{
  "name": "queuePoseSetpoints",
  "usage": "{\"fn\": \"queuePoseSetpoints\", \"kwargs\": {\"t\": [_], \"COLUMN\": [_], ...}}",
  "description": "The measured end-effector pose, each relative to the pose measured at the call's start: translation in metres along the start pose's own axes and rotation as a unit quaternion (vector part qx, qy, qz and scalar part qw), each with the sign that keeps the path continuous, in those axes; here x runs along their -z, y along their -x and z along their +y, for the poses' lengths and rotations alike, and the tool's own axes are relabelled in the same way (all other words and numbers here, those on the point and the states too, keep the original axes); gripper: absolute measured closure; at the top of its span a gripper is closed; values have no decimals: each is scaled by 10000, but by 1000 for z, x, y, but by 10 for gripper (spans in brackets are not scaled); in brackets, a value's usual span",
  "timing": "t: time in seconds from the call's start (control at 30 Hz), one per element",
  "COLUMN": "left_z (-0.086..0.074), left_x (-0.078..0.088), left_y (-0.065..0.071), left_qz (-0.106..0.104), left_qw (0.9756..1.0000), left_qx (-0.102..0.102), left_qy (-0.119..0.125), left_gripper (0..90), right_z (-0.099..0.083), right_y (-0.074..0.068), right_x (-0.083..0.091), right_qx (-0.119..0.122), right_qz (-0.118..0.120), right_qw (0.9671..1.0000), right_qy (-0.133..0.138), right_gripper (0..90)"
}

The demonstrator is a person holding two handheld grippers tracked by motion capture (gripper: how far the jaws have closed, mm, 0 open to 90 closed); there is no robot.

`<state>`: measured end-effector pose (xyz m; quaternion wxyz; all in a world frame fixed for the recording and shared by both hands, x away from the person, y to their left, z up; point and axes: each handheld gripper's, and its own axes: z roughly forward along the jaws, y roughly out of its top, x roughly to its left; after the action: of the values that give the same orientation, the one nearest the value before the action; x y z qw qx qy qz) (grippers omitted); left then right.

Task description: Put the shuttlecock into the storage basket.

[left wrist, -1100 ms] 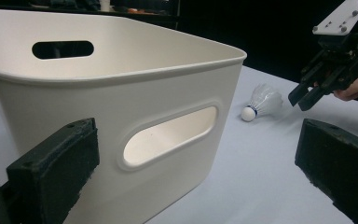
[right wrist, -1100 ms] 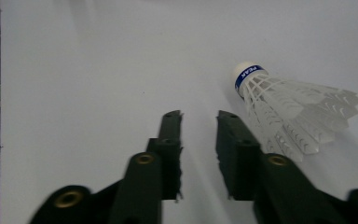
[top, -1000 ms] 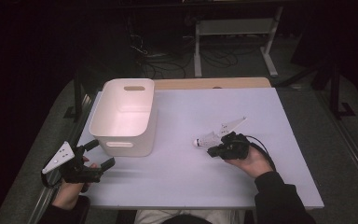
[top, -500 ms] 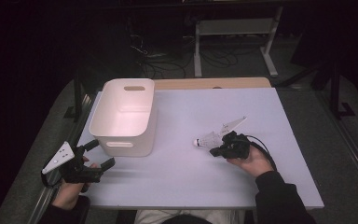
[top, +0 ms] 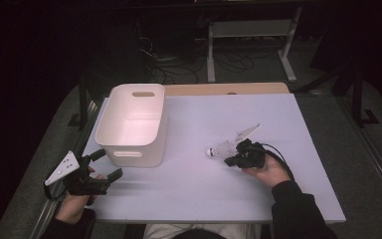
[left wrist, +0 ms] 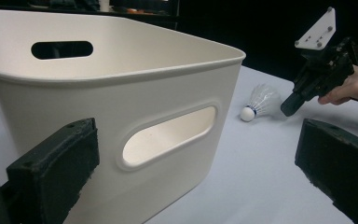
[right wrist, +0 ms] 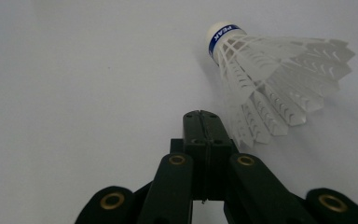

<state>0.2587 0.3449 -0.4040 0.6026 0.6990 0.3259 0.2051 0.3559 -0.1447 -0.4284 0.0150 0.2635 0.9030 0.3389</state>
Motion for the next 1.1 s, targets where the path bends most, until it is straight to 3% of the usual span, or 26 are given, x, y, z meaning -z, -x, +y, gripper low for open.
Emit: {"fn": "queuePoseSetpoints", "kwargs": {"t": [0.63,0.93,1.0,1.1], "left_z": [0,0,0,0], "left_x": [0,0,0,0], "left_y": [0,0,0,0], "left_qz": [-10,-17,-16,-10], "left_qw": [10000,10000,10000,10000], "left_qx": [5,4,4,4], "left_qy": [-1,5,1,3], "left_gripper": [0,0,0,0], "right_z": [1,1,5,13], "right_y": [18,29,30,34], "right_x": [-6,-9,-8,-7], "right_qx": [-263,-386,-334,-345], "right_qz": [-268,-255,-324,-313], "right_qw": [9993,9988,9989,9989], "right_qy": [80,175,44,64], "right_gripper": [888,888,889,889]}}
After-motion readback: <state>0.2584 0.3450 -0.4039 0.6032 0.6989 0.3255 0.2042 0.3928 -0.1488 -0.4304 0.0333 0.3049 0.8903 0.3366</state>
